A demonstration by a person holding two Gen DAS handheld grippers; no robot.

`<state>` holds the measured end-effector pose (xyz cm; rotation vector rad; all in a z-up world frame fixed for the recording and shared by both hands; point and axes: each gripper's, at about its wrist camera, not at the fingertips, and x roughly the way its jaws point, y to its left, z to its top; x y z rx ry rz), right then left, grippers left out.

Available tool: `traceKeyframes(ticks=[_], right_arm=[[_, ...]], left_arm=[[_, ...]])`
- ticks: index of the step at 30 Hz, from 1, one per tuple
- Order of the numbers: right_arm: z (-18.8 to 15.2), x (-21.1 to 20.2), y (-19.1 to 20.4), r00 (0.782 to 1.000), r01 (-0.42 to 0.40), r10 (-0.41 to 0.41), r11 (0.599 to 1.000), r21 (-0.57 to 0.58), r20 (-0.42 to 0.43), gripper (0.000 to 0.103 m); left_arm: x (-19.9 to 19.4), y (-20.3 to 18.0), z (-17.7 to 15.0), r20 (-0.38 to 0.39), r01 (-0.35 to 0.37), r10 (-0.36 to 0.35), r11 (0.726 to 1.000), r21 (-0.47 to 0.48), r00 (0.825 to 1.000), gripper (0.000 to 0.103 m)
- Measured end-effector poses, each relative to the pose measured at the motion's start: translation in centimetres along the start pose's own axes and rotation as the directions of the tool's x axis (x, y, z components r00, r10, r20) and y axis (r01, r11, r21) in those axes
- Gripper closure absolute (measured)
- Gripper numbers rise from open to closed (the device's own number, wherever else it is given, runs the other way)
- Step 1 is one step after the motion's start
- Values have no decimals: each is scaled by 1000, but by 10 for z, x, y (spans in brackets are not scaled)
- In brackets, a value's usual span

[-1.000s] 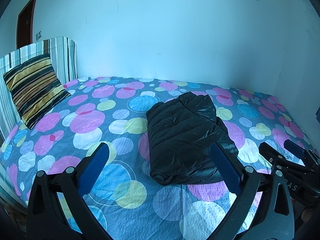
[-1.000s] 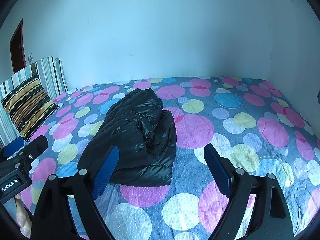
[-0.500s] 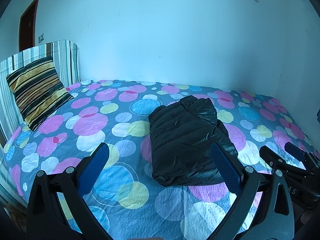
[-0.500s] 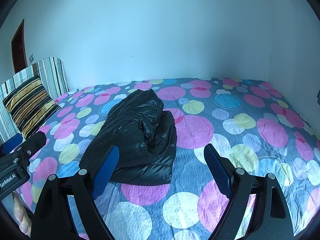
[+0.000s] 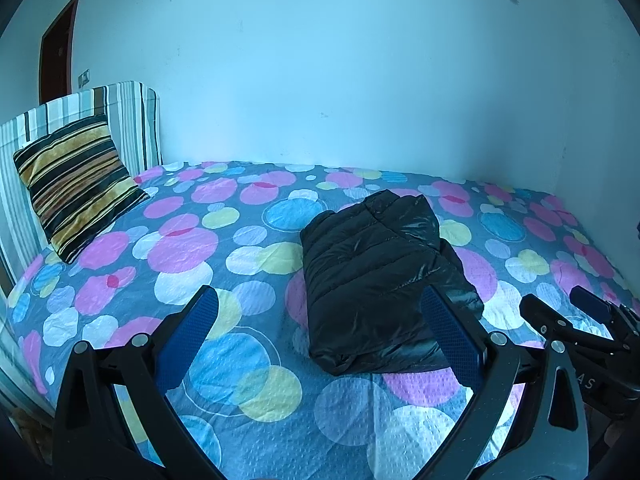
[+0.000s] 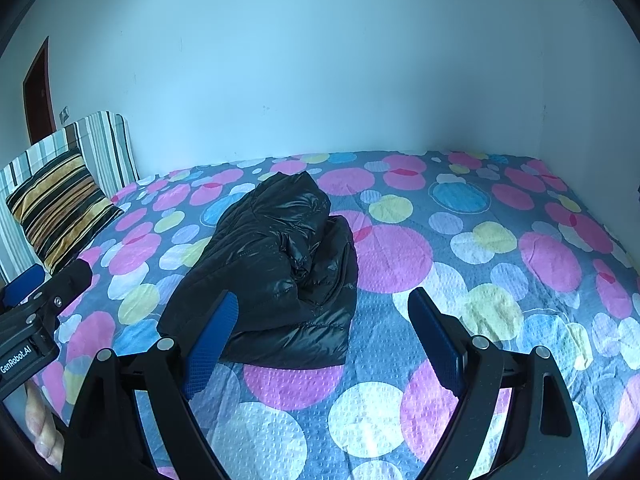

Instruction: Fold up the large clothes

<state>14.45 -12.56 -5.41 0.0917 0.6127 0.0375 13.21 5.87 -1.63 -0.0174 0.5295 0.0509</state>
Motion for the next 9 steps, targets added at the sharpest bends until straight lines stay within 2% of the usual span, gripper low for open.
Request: traceKeyframes(ticks=[4,9], right_arm=[[-2,8,-2,1000,12,-12,1000,-6,-10,17],[-3,34,-35,997,57,-56,998,28,-55,17]], left_arm=[[17,10,-3,1,-56,56,998,-5,998,2],[74,52,-12,-109,-125,118,990,-60,987,2]])
